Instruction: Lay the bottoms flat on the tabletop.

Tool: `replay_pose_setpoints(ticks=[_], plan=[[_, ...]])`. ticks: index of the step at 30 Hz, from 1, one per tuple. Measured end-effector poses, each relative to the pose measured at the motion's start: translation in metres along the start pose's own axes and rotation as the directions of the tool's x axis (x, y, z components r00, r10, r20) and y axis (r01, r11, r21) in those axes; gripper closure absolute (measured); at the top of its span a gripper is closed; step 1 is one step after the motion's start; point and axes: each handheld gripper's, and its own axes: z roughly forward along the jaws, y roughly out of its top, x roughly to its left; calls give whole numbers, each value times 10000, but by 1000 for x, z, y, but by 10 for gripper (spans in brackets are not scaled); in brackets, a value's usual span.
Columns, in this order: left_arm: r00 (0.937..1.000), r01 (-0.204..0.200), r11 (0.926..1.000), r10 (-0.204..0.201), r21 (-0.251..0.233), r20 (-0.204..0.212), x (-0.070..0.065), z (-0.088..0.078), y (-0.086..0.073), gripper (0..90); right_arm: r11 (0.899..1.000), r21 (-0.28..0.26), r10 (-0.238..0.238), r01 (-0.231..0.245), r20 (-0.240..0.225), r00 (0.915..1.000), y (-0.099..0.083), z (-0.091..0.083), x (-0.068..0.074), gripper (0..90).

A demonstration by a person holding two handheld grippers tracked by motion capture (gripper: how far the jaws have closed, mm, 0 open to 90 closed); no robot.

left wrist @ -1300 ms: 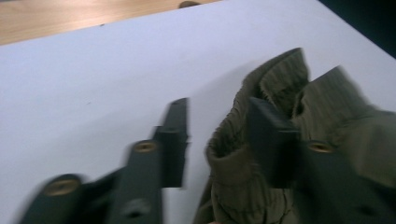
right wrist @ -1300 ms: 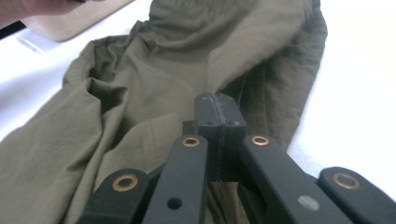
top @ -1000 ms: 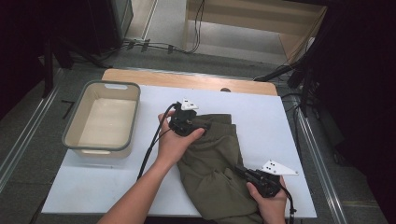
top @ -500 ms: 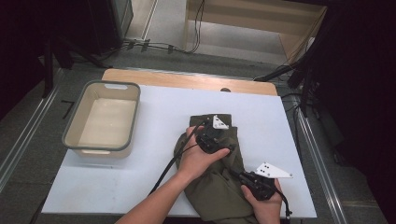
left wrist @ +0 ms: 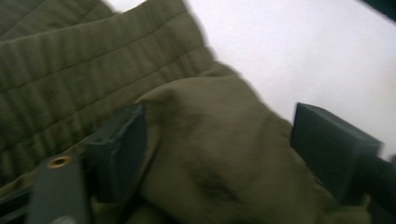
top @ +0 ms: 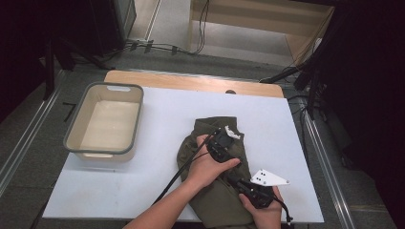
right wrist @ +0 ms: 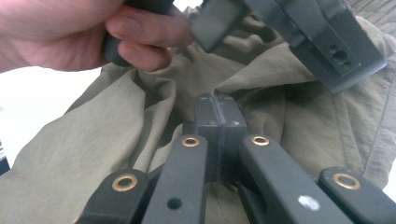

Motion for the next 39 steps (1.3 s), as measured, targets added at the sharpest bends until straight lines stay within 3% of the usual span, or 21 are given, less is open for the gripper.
replay_pose_setpoints(ticks=[3,6,8,9,10,13,15,19,23,25,30,36,39], plan=[[10000,-66,9998,68,204,-69,3,0,-2,409,10000,-2,36,-36,-16,10000,0,0,0,879],[9980,138,9998,-148,166,611,8,-5,-5,645,9999,-120,92,-94,-237,9997,0,-2,-4,873],[9961,244,9997,-243,0,852,12,-10,-6,803,9994,-270,213,-229,-554,9982,0,-5,-10,833],[9946,374,9992,-360,-123,977,14,-14,-8,836,9988,-355,307,-332,-681,9972,0,-6,-12,802],[9936,424,9988,-396,-241,1062,17,-17,-9,852,9978,-433,468,-503,-792,9958,1,-9,-14,740],[9910,518,9973,-448,-528,1258,23,-29,-13,861,9949,-765,601,-660,-773,9952,4,-15,-19,432],[9892,599,9951,-487,-782,1381,26,-38,-15,862,9945,-836,583,-637,-659,9961,8,-18,-23,349],[9859,668,9918,-489,-1088,1599,32,-50,-21,862,9845,-1346,1059,-1125,-551,9928,15,-27,-39,323],[9843,742,9894,-525,-1251,1683,36,-59,-27,863,9823,-1311,1356,-1338,49,9908,23,-23,-55,334],[9829,811,9876,-569,-1342,1753,38,-63,-30,863,9810,-1284,1469,-1455,11,9892,27,-18,-64,334],[9828,802,9858,-535,-1478,1767,44,-73,-37,867,9852,-551,1664,-1626,731,9834,33,5,-83,331],[9832,880,9819,-587,-1675,1729,49,-85,-43,868,9713,192,2325,-2372,1367,9629,30,28,-101,327],[9824,958,9790,-639,-1800,1755,52,-88,-47,869,9717,467,2219,-2314,1534,9629,30,34,-103,325]])
